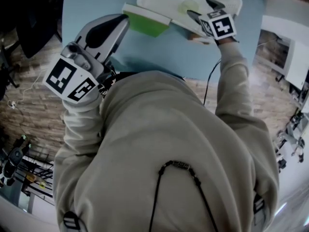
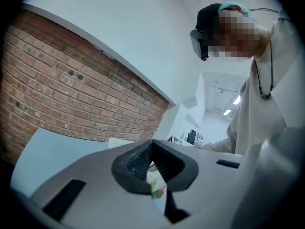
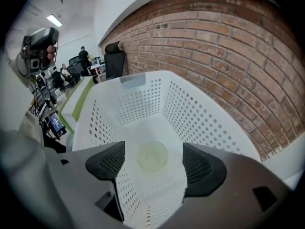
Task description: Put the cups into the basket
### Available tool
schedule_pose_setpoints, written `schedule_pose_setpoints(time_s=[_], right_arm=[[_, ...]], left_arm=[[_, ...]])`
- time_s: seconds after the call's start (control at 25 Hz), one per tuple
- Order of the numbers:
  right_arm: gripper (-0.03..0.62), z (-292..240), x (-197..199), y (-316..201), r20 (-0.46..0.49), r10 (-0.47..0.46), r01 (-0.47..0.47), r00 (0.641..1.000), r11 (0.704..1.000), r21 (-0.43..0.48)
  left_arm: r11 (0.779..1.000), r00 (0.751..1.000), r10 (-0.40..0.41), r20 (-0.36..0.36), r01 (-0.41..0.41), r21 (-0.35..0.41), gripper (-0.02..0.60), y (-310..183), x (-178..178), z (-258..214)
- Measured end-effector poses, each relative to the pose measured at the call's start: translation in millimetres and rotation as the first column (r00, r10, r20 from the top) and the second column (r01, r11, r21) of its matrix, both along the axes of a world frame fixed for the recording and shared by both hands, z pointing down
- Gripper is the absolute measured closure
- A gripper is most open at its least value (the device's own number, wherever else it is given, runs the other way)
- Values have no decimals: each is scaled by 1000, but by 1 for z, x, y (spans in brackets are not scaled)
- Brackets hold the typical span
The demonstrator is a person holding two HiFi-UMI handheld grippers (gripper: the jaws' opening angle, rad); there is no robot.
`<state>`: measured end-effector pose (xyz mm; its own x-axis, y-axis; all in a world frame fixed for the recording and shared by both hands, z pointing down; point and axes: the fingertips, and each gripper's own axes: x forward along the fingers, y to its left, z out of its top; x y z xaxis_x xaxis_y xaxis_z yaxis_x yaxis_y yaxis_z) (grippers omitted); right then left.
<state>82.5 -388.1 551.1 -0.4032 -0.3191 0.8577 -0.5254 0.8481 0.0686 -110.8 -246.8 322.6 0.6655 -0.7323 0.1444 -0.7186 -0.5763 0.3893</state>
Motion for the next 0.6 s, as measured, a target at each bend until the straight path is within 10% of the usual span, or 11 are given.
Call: schedule_pose_setpoints(time_s=[0.24,0.4,0.6], right_arm=[[236,-56,-12,19,152,37,-48,988,996,71],[550,-90,-29,38,335,72,-92,940,995,47],[580,-128,-53,78,651,142,-44,745,985,-165]], left_arm=[[998,1000,27,8,-27,59,586,13,4,-27],[994,999,47,16,-48,98,586,15,7,-43],[989,995,96,-1,-95,116,586,23,22,-51]])
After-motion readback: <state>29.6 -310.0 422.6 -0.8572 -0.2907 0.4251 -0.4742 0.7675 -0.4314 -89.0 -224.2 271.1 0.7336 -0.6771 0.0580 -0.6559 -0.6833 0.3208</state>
